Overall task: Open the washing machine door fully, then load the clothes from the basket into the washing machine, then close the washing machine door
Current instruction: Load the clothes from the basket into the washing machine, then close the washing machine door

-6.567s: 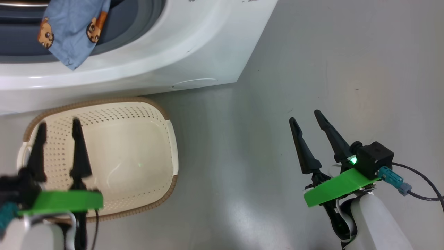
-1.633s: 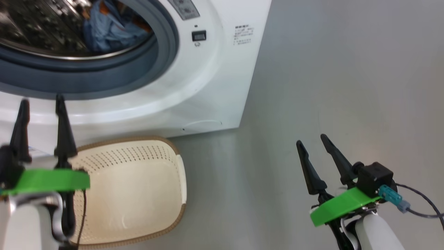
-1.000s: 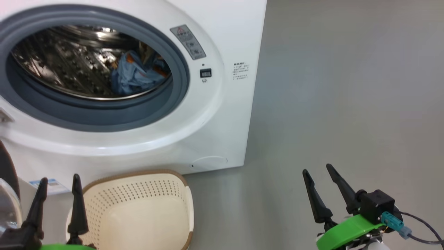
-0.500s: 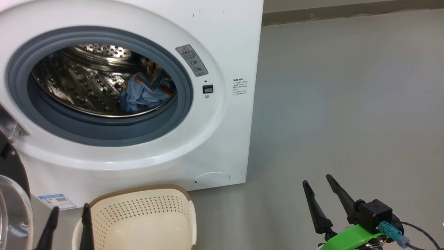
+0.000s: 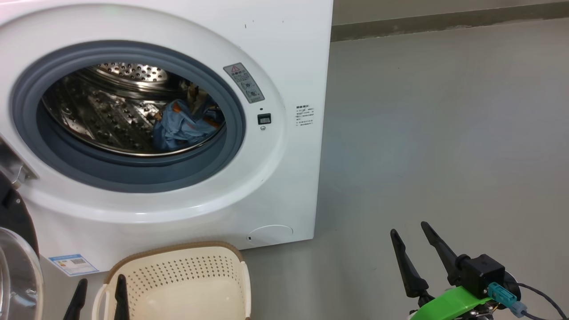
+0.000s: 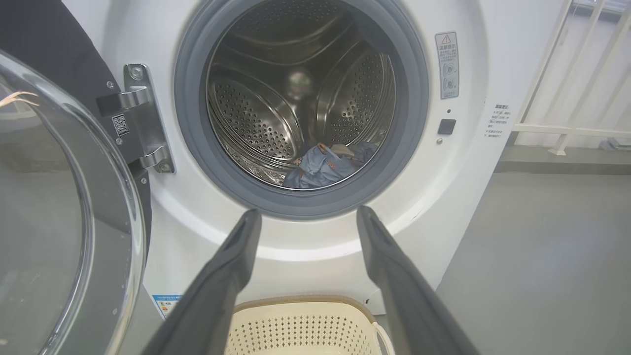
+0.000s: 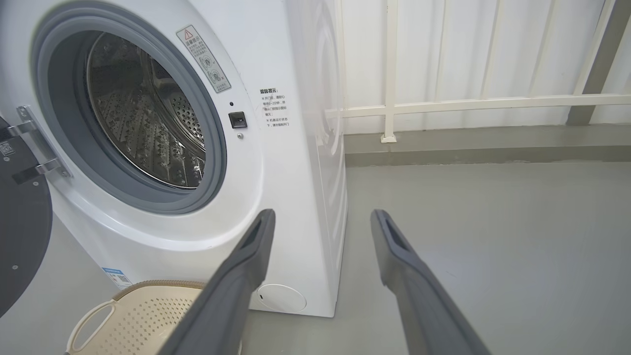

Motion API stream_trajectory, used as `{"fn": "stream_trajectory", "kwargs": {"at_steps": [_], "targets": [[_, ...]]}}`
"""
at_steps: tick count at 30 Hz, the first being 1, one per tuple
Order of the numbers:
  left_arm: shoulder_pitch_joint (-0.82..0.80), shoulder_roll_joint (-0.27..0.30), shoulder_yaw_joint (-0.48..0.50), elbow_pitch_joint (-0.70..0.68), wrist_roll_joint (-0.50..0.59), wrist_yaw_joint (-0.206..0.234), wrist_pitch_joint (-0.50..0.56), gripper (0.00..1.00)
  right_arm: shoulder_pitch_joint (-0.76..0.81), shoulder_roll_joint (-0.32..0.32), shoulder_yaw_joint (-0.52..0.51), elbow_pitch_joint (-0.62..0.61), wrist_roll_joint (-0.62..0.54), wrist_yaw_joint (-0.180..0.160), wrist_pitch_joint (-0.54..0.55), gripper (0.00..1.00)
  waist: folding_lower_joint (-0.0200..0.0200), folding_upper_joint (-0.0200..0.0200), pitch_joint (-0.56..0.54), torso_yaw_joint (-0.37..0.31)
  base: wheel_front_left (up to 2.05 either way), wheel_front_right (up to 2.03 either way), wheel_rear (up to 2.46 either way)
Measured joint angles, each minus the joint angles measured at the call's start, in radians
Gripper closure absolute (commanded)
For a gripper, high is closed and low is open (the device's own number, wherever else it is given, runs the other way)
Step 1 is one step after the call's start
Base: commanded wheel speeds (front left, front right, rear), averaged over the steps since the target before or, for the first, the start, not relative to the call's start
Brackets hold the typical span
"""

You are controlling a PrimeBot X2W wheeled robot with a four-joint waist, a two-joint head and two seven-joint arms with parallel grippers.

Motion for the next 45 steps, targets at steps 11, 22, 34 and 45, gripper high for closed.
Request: {"fn": "stream_trajectory", "kwargs": {"at_steps": [11,22,34,45], "targets": [[0.003,0.0,-0.017,-0.001,0.005,0.021,0.0,0.0,0.0,0.0,-0.013,-0.006,-0.003,0.0,0.0,0.0,0.0,0.0,0.007,0.0,0.0,0.0,0.0],[0.003,0.0,-0.024,-0.004,0.013,0.029,0.0,0.0,0.0,0.0,-0.018,-0.005,-0.003,0.0,0.0,0.0,0.0,0.0,0.013,0.005,0.0,0.0,0.0],[0.003,0.0,-0.036,-0.008,0.014,0.03,0.0,0.0,0.0,0.0,-0.02,-0.005,0.006,0.0,0.0,0.0,0.0001,0.0,0.026,0.011,0.0,0.0,0.0],[0.003,0.0,-0.037,-0.017,0.016,0.034,0.0,0.0,0.0,0.0,-0.019,-0.003,0.006,0.0,0.0,0.0,0.0,0.0,0.029,0.008,-0.01,0.01,0.0]]}}
